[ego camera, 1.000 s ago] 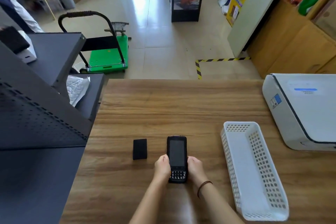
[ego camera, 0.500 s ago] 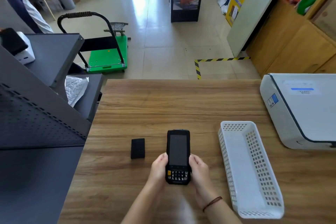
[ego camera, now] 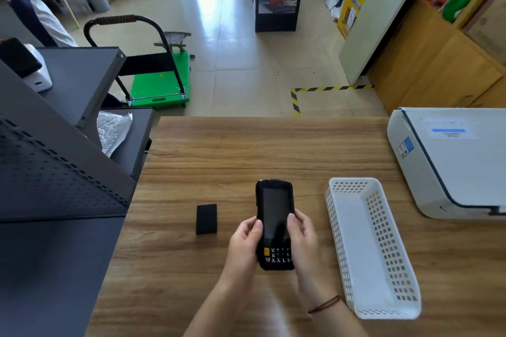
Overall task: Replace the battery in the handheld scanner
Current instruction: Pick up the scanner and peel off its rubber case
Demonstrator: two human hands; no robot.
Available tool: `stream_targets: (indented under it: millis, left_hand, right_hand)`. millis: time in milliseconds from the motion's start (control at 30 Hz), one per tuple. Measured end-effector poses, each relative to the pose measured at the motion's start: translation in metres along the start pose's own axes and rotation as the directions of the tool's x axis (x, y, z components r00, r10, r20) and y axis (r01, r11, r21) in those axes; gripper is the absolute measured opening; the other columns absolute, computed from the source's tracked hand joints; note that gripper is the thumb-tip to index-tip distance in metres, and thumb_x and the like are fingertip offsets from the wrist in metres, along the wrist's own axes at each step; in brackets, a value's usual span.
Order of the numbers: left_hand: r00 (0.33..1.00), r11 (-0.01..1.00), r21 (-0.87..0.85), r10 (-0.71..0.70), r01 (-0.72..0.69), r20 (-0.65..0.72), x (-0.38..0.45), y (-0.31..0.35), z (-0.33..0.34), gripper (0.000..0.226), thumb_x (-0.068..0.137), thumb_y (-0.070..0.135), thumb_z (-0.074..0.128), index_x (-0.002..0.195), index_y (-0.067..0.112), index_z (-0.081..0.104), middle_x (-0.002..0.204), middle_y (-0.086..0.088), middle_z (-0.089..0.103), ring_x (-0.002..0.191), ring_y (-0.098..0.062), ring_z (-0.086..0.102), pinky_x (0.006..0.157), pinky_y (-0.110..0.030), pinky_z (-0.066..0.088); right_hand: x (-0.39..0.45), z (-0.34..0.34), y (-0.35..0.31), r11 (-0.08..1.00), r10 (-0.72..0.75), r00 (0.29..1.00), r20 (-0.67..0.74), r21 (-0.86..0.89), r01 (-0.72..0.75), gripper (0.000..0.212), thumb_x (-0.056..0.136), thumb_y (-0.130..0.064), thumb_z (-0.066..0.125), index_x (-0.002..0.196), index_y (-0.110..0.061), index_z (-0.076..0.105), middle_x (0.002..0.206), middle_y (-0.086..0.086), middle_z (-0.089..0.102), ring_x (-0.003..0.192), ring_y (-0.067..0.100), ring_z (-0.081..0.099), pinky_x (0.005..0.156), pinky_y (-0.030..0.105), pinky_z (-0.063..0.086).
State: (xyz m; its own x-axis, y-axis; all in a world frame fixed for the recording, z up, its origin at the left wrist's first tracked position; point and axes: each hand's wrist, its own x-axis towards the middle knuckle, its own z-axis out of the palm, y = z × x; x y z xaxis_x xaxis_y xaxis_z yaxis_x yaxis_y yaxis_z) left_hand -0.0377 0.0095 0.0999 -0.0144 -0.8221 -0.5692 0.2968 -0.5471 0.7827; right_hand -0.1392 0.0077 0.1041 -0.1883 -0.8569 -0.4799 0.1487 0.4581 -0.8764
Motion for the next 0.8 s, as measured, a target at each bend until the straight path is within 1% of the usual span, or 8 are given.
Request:
stream_targets:
  millis: [167,267,333,467,567,633,700,800]
  left_hand:
    - [0.984,0.984,0.076,0.165,-0.160,-0.065,-0.014,-0.003,0.013,0.021,0.095,0.009,0.043,0.108,0.019,0.056,0.101,0.001,0.069,0.088,-0.001,0.069,0.075,-0.017,0.055]
    - [0.966,0.955,0.169,0.254,-0.243,-0.044,-0.024,-0.004,0.016,0.027,0.096,0.014,0.042,0.112,0.028,0.059,0.107,0.009,0.071,0.105,-0.001,0.064,0.092,-0.021,0.050]
    - [0.947,0.912,0.274,0.321,-0.304,-0.017,-0.029,-0.005,0.014,0.032,0.096,0.015,0.043,0.116,0.036,0.057,0.106,0.026,0.068,0.108,0.009,0.059,0.094,-0.011,0.046]
    - [0.894,0.789,0.466,0.447,-0.401,0.014,-0.030,-0.001,0.007,0.034,0.088,0.031,0.042,0.118,0.042,0.055,0.126,0.023,0.056,0.120,0.013,0.048,0.103,-0.014,0.038]
    - [0.862,0.765,0.492,0.503,-0.415,-0.056,-0.028,0.008,0.004,0.032,0.084,0.033,0.041,0.113,0.043,0.049,0.132,0.025,0.039,0.114,0.024,0.040,0.091,0.000,0.034]
    - [0.908,0.852,0.399,0.407,-0.340,-0.097,-0.025,0.012,0.001,0.038,0.091,0.033,0.042,0.129,0.033,0.041,0.140,0.015,0.035,0.119,0.015,0.038,0.094,-0.005,0.034]
    - [0.972,0.952,0.234,0.219,-0.196,-0.079,-0.021,0.014,-0.002,0.045,0.097,0.025,0.040,0.141,0.018,0.033,0.140,0.005,0.041,0.124,-0.004,0.042,0.093,-0.013,0.040]
    - [0.997,0.996,0.055,0.073,-0.072,-0.018,-0.012,0.017,-0.010,0.040,0.097,0.017,0.039,0.135,0.008,0.045,0.125,-0.010,0.061,0.102,-0.016,0.063,0.080,-0.019,0.052]
  right_hand:
    - [0.001,0.006,0.000,0.998,0.059,0.992,0.108,-0.006,-0.059,0.054,0.066,-0.046,0.074,0.109,-0.017,0.057,0.099,0.004,0.070,0.088,0.015,0.069,0.066,0.024,0.053]
    - [0.004,0.006,-0.005,0.996,0.092,0.977,0.191,-0.003,-0.093,0.053,0.060,-0.049,0.076,0.097,-0.014,0.061,0.083,-0.001,0.068,0.074,0.010,0.066,0.059,0.017,0.050]
    - [0.004,0.005,-0.009,0.992,0.107,0.959,0.263,0.037,-0.121,0.043,0.061,-0.050,0.071,0.085,-0.016,0.061,0.073,-0.002,0.064,0.067,0.010,0.063,0.058,0.020,0.050]
    - [0.008,-0.002,-0.009,0.973,0.141,0.933,0.331,0.129,-0.193,0.052,0.075,-0.053,0.061,0.099,-0.008,0.068,0.093,0.010,0.071,0.087,0.023,0.067,0.078,0.033,0.053]
    - [0.008,-0.003,-0.009,0.962,0.143,0.931,0.336,0.173,-0.210,0.055,0.076,-0.053,0.052,0.105,-0.009,0.070,0.107,0.020,0.071,0.103,0.034,0.066,0.091,0.042,0.052]
    - [0.008,-0.003,-0.009,0.961,0.143,0.933,0.330,0.177,-0.210,0.056,0.079,-0.051,0.048,0.107,-0.008,0.069,0.109,0.022,0.070,0.103,0.035,0.066,0.087,0.043,0.054]
    - [0.006,-0.002,-0.011,0.963,0.140,0.939,0.314,0.177,-0.202,0.054,0.084,-0.050,0.044,0.107,-0.007,0.069,0.106,0.019,0.072,0.096,0.031,0.070,0.074,0.036,0.058]
    - [0.006,-0.004,-0.009,0.962,0.140,0.956,0.259,0.192,-0.193,0.054,0.087,-0.049,0.040,0.096,-0.009,0.074,0.096,0.018,0.075,0.086,0.028,0.072,0.068,0.034,0.057]
